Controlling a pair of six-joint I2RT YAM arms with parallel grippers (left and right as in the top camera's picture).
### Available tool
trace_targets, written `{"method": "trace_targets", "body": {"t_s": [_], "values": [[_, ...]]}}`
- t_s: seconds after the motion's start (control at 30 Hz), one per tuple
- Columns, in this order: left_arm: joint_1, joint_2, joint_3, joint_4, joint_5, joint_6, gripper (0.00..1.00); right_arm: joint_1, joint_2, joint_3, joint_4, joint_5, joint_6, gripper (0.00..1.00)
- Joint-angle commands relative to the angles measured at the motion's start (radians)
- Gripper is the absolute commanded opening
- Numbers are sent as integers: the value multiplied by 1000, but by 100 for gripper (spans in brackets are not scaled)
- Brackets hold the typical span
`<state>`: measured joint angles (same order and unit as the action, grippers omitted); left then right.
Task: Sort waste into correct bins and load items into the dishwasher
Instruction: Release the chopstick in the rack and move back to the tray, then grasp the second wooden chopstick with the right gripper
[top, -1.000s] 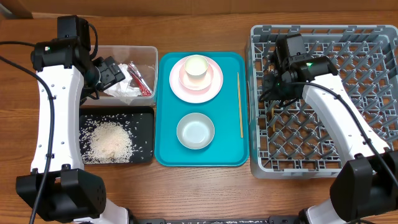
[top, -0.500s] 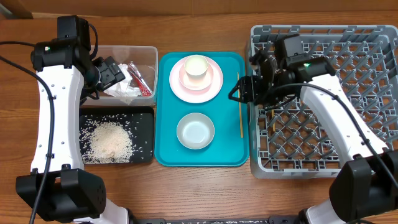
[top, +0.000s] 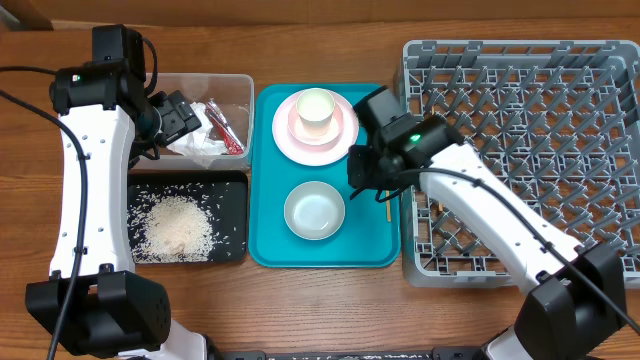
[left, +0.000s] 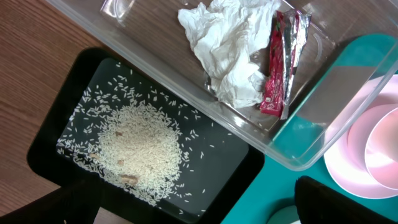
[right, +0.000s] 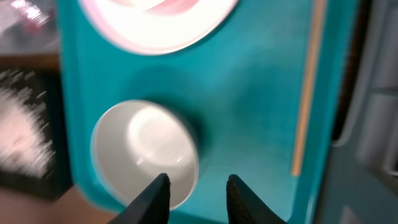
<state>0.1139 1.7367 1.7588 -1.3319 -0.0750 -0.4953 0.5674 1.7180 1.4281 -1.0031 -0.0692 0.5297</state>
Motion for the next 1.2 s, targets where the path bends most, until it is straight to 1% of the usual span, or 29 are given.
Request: {"method": "trace_targets", "body": {"t_s": [0.0, 0.13, 0.2, 0.3, 0.47, 0.5, 0.6, 0.67, 1.0, 1.17], "values": [[3, -3, 23, 1, -3, 1, 100, 34, 2, -24, 6, 267, 160, 30], [3, -3, 23, 1, -3, 1, 100, 39, 21, -65, 50, 285, 163, 27], [3, -3, 23, 1, -3, 1, 100, 39, 35, -92, 84, 303, 163, 23], [3, -3, 23, 1, -3, 1, 100, 39, 67, -110, 107, 348, 151, 23], [3, -3, 23, 1, -3, 1, 100, 38, 104, -124, 128, 445, 147, 26], [3, -3, 23, 1, -3, 1, 100, 38, 107, -127, 135, 457, 146, 29], [3, -3, 23, 1, -3, 1, 100, 37, 111, -142, 178, 461, 105, 36], [3, -3, 23, 1, -3, 1, 100, 37, 111, -157, 205, 457, 91, 38], [3, -3, 23, 1, -3, 1, 100, 37, 130, -215, 256, 446, 91, 39], [3, -3, 23, 1, -3, 1, 100, 37, 140, -265, 344, 407, 91, 39]]}}
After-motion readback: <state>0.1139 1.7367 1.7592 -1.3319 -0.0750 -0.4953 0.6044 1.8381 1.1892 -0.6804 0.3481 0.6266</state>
